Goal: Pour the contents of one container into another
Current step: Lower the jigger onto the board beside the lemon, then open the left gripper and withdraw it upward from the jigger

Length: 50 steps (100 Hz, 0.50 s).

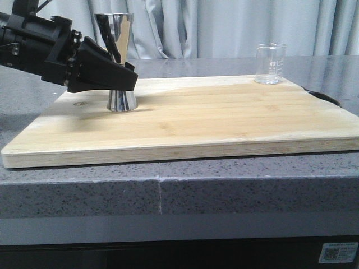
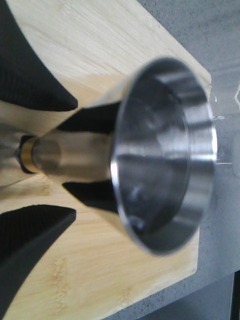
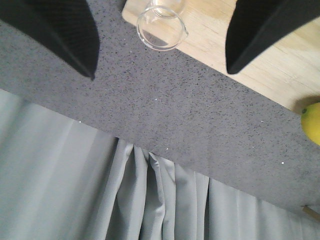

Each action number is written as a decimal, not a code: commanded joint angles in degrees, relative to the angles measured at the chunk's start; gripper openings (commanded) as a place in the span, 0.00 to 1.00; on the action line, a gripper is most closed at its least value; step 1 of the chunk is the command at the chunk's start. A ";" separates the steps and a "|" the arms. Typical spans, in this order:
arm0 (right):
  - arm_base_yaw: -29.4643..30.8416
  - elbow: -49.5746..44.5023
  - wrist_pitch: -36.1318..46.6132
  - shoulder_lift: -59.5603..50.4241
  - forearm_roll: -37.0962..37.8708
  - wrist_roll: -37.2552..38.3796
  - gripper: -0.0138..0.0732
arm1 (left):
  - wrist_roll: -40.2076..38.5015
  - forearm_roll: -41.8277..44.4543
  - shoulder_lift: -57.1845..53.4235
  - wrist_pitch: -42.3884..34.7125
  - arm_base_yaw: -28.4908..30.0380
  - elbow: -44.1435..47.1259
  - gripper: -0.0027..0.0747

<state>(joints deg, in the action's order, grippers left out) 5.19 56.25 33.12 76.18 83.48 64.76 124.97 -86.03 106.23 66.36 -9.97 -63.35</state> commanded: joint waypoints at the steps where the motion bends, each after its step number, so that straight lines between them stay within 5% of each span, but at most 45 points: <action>1: 0.40 1.57 0.46 -2.14 -1.75 0.04 0.71 | -0.44 -3.42 -2.70 2.76 0.04 -1.19 0.57; 50: 0.40 1.57 0.46 -2.14 -1.75 0.04 0.71 | -0.44 -5.45 -2.70 2.76 0.04 -1.19 0.70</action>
<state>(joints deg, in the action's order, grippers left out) 5.19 56.25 33.12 76.18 83.48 64.76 124.97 -87.48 106.23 66.32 -9.97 -63.35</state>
